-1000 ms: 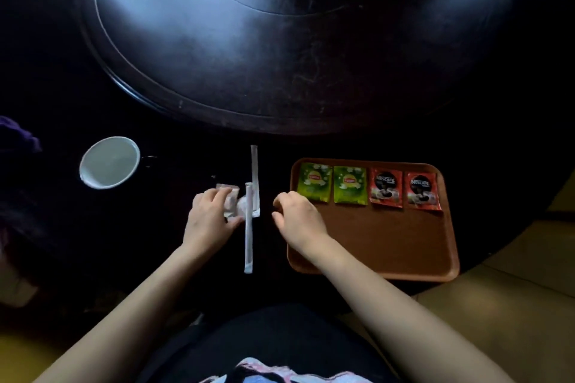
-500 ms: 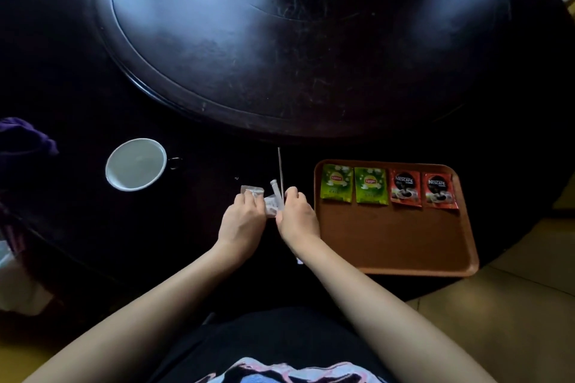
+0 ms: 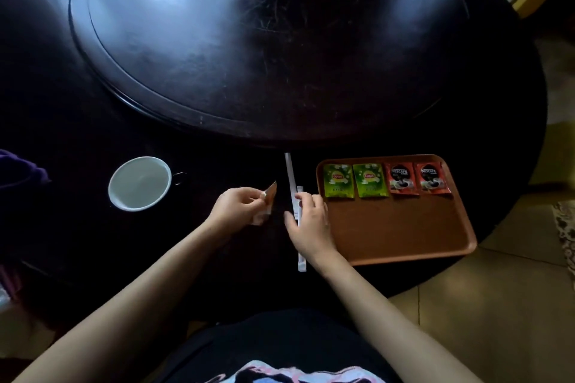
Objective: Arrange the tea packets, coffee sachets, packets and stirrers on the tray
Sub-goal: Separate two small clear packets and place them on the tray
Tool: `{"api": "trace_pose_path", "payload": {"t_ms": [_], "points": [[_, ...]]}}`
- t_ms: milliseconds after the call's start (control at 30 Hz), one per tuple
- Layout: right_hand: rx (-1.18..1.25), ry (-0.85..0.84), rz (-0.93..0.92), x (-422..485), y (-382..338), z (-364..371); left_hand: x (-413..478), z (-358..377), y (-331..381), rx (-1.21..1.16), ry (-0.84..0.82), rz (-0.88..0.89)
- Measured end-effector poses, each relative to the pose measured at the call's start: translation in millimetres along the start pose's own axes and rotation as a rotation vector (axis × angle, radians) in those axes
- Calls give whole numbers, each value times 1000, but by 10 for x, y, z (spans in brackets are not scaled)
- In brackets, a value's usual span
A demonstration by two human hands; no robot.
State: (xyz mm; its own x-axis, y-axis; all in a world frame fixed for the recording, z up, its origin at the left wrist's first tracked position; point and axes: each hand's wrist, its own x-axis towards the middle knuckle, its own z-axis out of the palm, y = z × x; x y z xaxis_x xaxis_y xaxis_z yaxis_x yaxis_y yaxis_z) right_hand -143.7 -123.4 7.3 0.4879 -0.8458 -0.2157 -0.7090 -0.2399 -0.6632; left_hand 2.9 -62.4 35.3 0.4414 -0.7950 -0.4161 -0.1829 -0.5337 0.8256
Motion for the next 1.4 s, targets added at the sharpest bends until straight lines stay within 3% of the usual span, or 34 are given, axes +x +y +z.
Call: {"api": "trace_pose_path", "payload": {"t_ms": [67,133,300,467,633,767,833,967,1100,1200,1267,1333,1400], "points": [[130,-17,-55,-12,-95,-24,-39,-49,4,-406,-170,-138],[264,-34,-56,-29,-187,-52,-44,-45,-17,-643,-299,-231],[487,4,71,-41,-263,-176,-16,74,-19,-860,-398,-344],[731,-11,192,-33,-214,-314,-15,227,-16,-712,-514,-227],[855,-49,338,-44,-76,-407,-26,385,32,-603,-376,-106],[847,-104,293,-31,23,-558,-12,466,112,-457,-312,-60],[799,-139,219,13,55,-697,1,455,156,-352,-379,-36],[412,-290,49,141,89,-966,58,443,265,-272,-450,-15],[331,-264,73,141,137,-1023,128,459,234,-402,-308,-108],[341,-382,143,65,221,-945,130,482,136,-407,-313,-155],[369,-266,194,22,306,-875,132,516,91,-425,-267,-179],[511,-10,360,15,442,-860,156,529,51,-509,-178,-218],[637,129,525,-3,590,-883,148,525,31,-682,-169,-284]]}}
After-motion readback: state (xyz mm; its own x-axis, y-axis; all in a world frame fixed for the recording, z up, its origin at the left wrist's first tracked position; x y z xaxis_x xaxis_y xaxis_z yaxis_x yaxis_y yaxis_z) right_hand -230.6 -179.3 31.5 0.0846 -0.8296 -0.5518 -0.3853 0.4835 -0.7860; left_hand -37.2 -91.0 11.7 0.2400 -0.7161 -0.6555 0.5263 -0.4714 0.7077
